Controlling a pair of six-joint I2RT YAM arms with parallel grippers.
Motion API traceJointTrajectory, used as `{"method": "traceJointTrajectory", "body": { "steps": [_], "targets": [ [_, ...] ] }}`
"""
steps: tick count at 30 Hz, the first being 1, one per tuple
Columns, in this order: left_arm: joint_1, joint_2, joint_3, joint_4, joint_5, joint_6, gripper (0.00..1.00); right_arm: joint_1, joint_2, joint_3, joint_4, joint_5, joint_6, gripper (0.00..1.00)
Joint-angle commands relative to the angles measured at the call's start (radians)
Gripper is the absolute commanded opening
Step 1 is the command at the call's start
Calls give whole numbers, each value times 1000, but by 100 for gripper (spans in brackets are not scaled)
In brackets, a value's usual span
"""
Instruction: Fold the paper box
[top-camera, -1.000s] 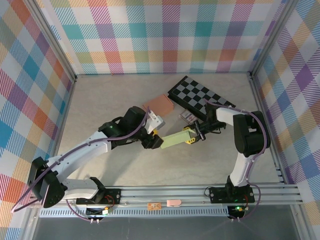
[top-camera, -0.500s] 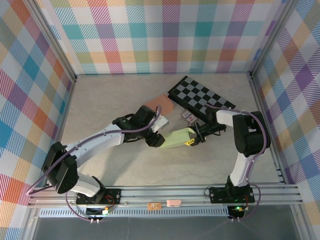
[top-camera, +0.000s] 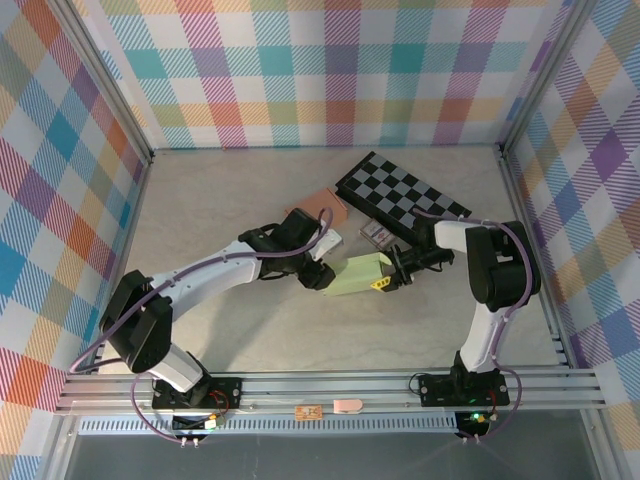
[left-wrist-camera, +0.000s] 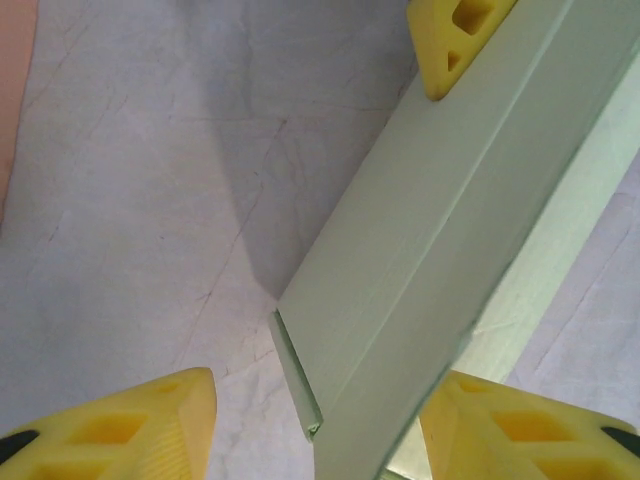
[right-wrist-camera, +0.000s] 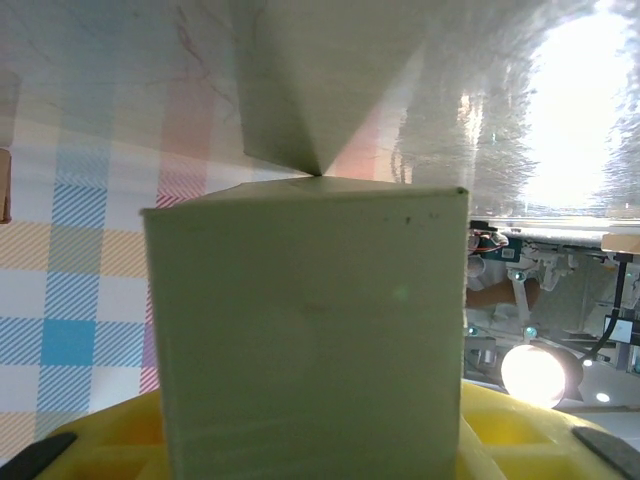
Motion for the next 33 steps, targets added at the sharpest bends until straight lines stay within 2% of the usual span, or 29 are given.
{"method": "traceJointTrajectory", "body": {
  "steps": [1,3,5,6,7,9,14,15,19,24,28,33],
  "targets": [
    [-11,-32,-10,67,31,36,57,-11,20,-25,16,30,19,44],
    [-8,-63,-21,73,74,64,58,-15,26,-20,7,30,10,44],
    [-2,-76,-23,54,141,100,64,-19,30,-20,5,29,1,44],
    [2,-72,-19,31,180,120,71,-23,31,-18,-1,28,-7,44],
    [3,-62,-7,-1,190,142,74,-24,34,-17,-7,28,-14,44],
    [5,-33,19,-53,189,190,84,-29,40,-11,-19,25,-30,44],
    [7,62,89,-103,196,279,87,-32,46,-11,-26,25,-40,44],
    [4,89,112,-116,181,298,99,-35,47,-8,-29,25,-41,44],
    [-10,128,130,-59,60,331,100,-34,48,-1,-30,20,-43,44],
    [-21,175,172,-63,53,348,100,-35,43,-4,-28,15,-43,44],
    [-42,172,162,-47,39,350,96,-38,40,-11,-24,17,-44,45],
    [-48,190,185,-98,43,338,89,-49,31,11,-62,39,-87,56]
  ]
}}
